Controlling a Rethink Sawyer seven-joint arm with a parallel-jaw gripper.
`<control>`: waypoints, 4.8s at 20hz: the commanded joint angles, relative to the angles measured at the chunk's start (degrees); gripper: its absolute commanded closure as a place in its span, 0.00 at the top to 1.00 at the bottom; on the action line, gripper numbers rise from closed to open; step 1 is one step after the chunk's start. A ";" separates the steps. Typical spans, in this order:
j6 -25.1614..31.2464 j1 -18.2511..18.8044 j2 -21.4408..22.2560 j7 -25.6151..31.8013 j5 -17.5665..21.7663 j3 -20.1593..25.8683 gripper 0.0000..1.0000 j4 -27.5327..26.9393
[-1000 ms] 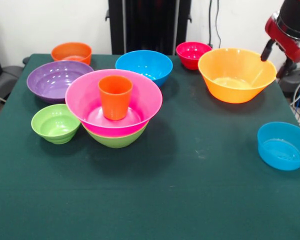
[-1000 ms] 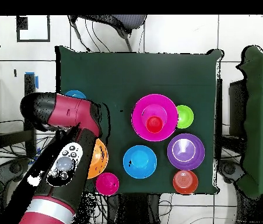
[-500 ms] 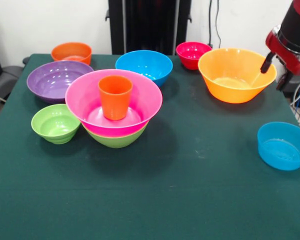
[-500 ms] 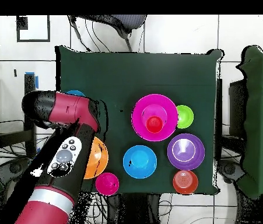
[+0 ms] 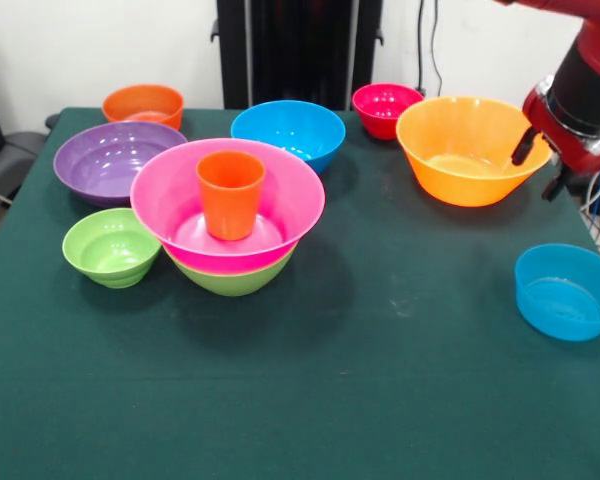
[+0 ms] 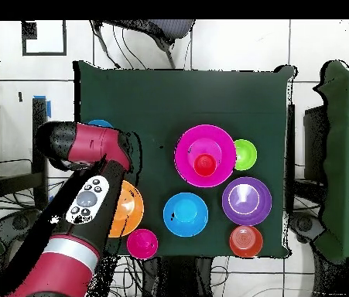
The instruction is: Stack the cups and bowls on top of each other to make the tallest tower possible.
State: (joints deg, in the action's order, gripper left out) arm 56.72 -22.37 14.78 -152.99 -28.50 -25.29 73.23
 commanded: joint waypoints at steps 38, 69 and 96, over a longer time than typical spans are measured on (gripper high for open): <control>8.77 0.80 -2.13 -1.44 9.15 3.98 1.00 -7.54; 0.27 1.39 -1.76 -0.02 11.99 5.53 1.00 4.93; 0.22 1.38 2.01 -2.85 11.00 4.71 1.00 6.41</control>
State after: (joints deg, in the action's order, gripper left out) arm 53.30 -21.84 17.20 -152.99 -20.18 -25.55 78.63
